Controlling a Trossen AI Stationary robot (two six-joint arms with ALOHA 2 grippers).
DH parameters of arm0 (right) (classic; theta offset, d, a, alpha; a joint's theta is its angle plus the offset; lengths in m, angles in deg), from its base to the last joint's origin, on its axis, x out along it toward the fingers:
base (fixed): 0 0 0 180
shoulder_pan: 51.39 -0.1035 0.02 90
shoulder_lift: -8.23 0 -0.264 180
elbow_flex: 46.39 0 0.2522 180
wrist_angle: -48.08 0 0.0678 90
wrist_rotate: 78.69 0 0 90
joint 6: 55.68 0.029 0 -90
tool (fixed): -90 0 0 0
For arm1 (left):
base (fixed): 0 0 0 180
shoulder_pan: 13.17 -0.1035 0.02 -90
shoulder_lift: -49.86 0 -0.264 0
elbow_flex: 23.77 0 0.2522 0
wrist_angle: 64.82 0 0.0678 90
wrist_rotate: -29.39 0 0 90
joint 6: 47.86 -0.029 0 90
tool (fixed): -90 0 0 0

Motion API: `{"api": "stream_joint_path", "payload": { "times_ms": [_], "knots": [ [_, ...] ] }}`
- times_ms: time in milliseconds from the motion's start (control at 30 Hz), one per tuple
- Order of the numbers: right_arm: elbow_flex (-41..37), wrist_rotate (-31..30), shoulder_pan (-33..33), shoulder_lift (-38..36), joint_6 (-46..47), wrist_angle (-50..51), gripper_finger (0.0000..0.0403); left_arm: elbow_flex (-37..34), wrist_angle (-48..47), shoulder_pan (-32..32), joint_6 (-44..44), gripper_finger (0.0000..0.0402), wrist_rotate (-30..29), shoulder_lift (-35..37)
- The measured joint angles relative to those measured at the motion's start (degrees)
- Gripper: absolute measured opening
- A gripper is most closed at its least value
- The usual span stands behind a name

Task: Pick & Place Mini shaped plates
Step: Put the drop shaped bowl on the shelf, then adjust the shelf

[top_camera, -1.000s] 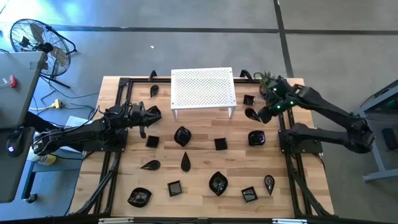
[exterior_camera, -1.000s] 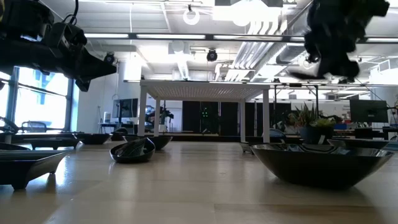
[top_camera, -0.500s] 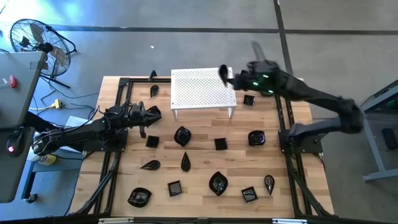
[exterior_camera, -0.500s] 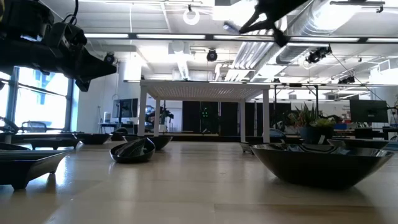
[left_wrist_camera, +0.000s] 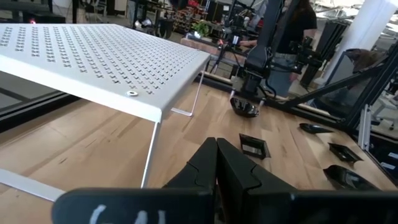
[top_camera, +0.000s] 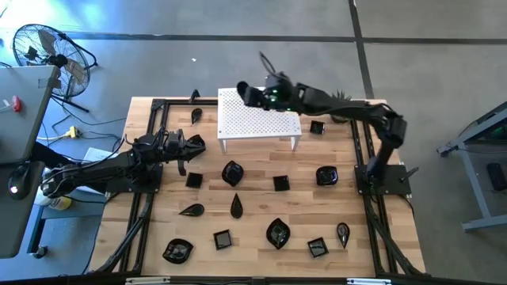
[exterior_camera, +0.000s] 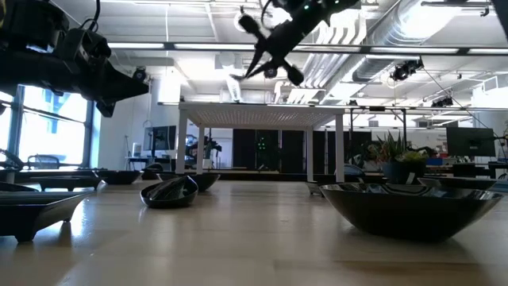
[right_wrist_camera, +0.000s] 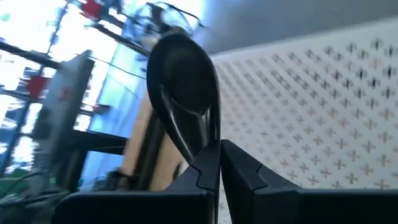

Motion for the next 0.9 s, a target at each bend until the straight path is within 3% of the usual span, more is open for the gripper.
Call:
{"api": "stream_joint_path", "payload": {
  "times_ms": [200,567,667,767,900],
  "knots": [
    [2.8,-3.1,-0.9,4.9,4.7,4.1,0.001,0.0,0.0,0.0,0.7,0.0,0.0,0.0],
    [2.8,-7.0,-2.9,6.5,4.4,5.0,0.001,0.0,-1.3,0.0,0.3,0.0,0.0,0.0],
    [2.8,-5.8,-3.0,6.1,-3.4,4.3,0.001,0.0,-1.3,0.0,0.3,0.0,0.0,0.0],
    [2.8,-2.0,-1.9,4.3,-19.4,4.6,0.0009,0.0,-1.3,0.0,0.3,0.0,0.0,0.0],
    [2.9,-1.1,-0.2,1.5,-31.2,12.8,0.0002,0.0,-1.3,0.0,0.3,0.0,0.0,0.0]
  ]
}}
